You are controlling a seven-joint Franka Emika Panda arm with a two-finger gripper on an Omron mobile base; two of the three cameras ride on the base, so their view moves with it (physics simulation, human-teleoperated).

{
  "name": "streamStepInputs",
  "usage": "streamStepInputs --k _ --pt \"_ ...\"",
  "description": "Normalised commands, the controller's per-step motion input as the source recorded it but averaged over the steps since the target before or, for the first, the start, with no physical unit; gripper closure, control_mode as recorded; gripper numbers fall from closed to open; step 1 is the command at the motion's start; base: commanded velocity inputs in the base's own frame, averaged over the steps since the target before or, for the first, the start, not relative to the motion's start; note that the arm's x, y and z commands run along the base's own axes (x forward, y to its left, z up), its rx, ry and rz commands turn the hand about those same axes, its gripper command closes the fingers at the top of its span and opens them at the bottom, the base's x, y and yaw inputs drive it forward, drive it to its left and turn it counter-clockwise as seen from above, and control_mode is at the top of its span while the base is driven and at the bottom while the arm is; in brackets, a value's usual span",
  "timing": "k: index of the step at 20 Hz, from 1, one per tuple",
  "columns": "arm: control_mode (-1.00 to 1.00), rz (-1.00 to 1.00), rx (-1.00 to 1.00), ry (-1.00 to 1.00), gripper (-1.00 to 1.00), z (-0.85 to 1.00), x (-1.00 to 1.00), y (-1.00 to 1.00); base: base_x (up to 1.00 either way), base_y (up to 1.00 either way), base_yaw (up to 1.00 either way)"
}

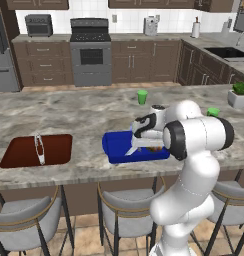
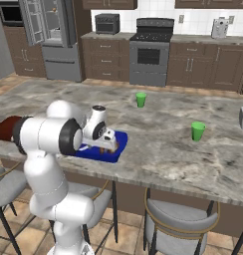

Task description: Gather the onion and mushroom from the fridge and place them on a tray on the dining counter. Then gather the chicken drumstick and fish from the fridge and place them on the other tray.

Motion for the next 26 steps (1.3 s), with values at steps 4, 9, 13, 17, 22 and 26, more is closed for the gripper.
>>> streamStepInputs --k 4,9,13,17,22,26 --pt "-1.00 0.00 0.07 0.22 -1.00 0.05 0.13 0.00 0.00 0.00 0.00" --pt "-1.00 0.00 0.03 0.16 -1.00 -0.06 0.20 0.02 0.00 0.00 0.00" --pt "-1.00 0.00 -0.03 0.02 -1.00 -0.24 0.03 0.08 0.00 0.00 0.00" --pt "-1.00 -0.02 -0.07 -0.12 -1.00 -0.16 -0.11 0.01 0.00 0.00 0.00" --pt "-1.00 -0.07 0.01 -0.04 -1.00 -0.02 -0.11 -0.01 0.00 0.00 0.00" --pt "-1.00 -0.01 0.00 -0.14 -1.00 0.02 -0.12 -0.04 0.00 0.00 0.00"
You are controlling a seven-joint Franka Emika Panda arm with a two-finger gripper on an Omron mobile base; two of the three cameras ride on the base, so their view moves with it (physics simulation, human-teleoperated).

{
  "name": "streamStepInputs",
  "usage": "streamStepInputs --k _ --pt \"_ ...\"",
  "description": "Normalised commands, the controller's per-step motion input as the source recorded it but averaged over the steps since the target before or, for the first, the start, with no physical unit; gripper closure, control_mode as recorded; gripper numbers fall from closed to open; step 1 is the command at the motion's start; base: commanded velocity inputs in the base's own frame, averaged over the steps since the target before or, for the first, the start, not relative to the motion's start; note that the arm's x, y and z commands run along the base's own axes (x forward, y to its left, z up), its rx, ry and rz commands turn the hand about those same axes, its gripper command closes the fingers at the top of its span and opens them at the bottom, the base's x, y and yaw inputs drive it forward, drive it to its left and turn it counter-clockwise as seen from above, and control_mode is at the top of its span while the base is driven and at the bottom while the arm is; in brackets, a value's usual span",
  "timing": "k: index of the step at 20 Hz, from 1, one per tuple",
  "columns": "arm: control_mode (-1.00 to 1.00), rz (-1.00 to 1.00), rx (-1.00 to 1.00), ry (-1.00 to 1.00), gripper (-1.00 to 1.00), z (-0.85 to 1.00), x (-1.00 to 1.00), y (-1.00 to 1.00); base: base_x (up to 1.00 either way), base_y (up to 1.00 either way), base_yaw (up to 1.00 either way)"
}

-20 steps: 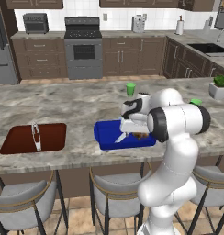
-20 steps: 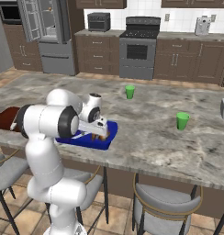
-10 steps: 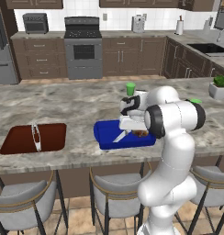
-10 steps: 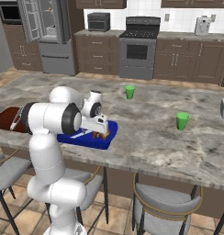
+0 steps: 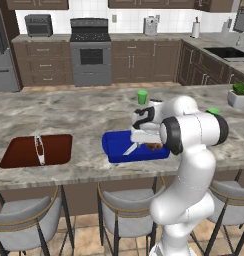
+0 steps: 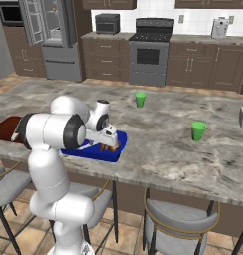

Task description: Gather the onion and mushroom from the fridge and place them on a tray on the dining counter. Then gather the chicken drumstick and fish from the fridge and place them on the other tray.

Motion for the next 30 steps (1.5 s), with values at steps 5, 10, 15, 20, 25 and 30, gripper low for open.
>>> streamStepInputs --k 5,10,15,20,25,30 --pt "-1.00 -0.02 0.00 -0.02 -1.00 0.08 0.22 -0.03 0.00 0.00 0.00" --pt "-1.00 0.00 0.05 0.32 -1.00 0.00 0.27 0.00 0.00 0.00 0.00" --pt "-1.00 -0.01 -0.09 -0.06 -1.00 0.02 0.05 0.00 0.00 0.00 0.00" --pt "-1.00 -0.07 -0.11 -0.09 -1.00 0.10 -0.10 0.02 0.00 0.00 0.00" --pt "-1.00 -0.02 -0.07 0.01 -1.00 -0.13 0.02 0.02 0.00 0.00 0.00" --pt "-1.00 0.01 0.00 0.46 -1.00 -0.17 0.16 0.00 0.00 0.00 0.00"
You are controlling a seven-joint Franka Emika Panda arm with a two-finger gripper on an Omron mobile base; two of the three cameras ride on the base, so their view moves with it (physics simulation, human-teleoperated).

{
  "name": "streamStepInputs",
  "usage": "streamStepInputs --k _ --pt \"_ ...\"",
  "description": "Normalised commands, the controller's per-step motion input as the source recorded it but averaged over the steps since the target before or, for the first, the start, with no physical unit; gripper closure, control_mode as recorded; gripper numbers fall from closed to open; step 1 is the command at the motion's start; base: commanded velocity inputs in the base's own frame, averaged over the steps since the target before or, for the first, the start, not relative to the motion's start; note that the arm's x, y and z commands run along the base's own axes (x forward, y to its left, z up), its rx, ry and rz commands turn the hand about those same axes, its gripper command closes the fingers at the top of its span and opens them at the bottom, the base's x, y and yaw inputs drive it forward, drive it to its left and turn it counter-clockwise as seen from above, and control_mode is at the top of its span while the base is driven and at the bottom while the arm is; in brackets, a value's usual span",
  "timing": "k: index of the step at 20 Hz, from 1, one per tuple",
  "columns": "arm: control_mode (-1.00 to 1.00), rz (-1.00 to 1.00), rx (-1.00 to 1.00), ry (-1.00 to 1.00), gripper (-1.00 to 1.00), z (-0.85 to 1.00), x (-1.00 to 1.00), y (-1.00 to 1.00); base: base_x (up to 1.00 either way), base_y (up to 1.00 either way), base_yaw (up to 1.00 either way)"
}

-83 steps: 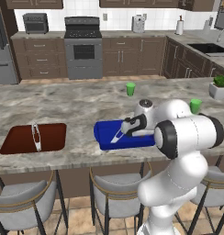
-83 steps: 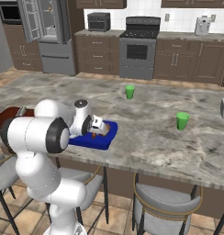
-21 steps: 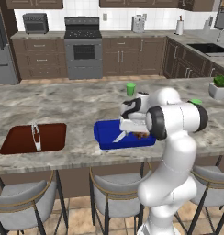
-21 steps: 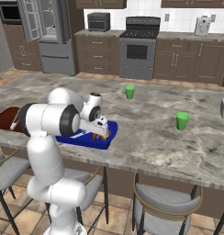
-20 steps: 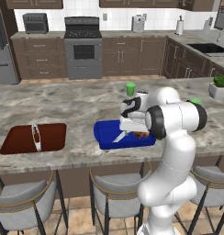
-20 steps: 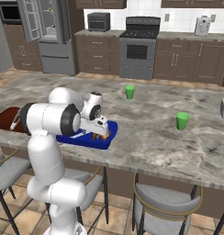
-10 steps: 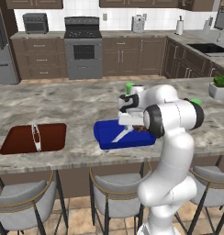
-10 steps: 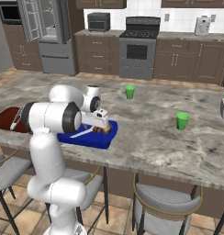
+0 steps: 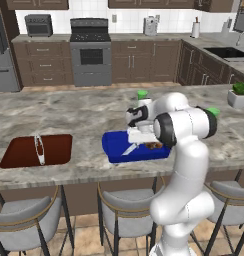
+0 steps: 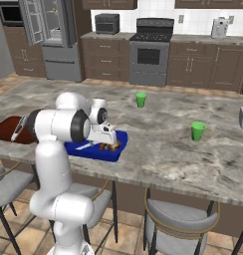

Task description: Gather the onion and mushroom from the fridge and place them on a tray on the dining counter. Then gather the chicken drumstick and fish from the fridge and place them on the other tray.

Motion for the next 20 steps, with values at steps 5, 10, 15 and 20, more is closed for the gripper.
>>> streamStepInputs --k 5,10,15,20 --pt "-1.00 0.07 0.04 0.47 -1.00 -0.24 0.12 0.00 0.00 0.00 0.00" --pt "-1.00 0.11 0.04 0.06 -1.00 -0.30 -0.16 0.00 0.00 0.00 0.00" --pt "-1.00 0.05 -0.09 -0.58 -1.00 -0.06 -0.15 -0.02 0.00 0.00 0.00" --pt "-1.00 0.04 -0.08 -0.51 -1.00 0.10 0.02 -0.07 0.00 0.00 0.00"
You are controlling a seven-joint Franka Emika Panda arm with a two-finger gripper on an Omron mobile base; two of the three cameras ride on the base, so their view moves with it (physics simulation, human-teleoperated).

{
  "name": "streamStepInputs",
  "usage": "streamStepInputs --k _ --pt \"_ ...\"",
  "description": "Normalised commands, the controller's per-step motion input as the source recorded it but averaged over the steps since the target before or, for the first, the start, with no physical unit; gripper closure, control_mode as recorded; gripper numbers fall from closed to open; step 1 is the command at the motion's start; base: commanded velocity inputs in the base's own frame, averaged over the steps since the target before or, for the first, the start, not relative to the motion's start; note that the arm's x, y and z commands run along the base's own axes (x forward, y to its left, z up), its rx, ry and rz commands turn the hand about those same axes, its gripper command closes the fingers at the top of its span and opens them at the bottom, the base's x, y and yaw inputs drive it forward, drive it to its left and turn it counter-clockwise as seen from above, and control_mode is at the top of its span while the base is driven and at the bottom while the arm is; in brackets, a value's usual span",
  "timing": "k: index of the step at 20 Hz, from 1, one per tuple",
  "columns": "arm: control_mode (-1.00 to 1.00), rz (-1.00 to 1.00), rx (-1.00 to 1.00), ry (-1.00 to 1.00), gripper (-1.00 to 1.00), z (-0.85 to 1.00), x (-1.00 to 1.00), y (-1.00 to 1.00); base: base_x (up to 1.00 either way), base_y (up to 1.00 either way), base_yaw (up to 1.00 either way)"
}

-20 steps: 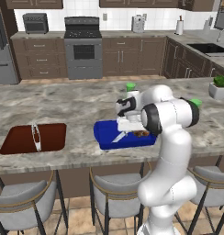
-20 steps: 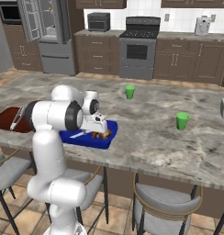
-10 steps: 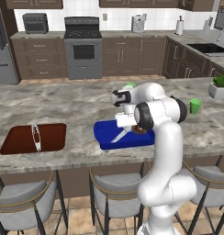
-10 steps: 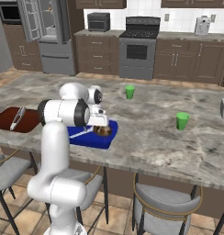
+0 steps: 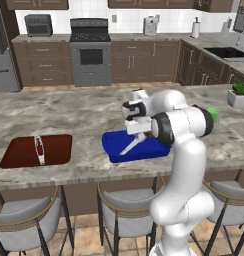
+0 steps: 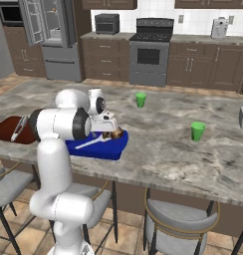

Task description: Gather the onion and mushroom from the fridge and place them on a tray on the dining counter. Then gather the chicken drumstick and fish from the fridge and place them on the other tray.

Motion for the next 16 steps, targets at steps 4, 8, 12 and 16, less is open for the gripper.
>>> streamStepInputs --k 4,8,12,16 --pt "-1.00 0.07 0.07 0.02 -1.00 0.00 0.04 0.00 0.00 0.00 0.00" --pt "-1.00 0.33 0.16 0.05 -1.00 0.00 0.00 -0.02 0.00 0.00 0.00" --pt "-1.00 0.15 0.20 0.09 -1.00 0.01 -0.01 -0.24 0.00 0.00 0.00" --pt "-1.00 -0.13 0.22 0.10 -1.00 0.00 -0.06 -0.52 0.00 0.00 0.00"
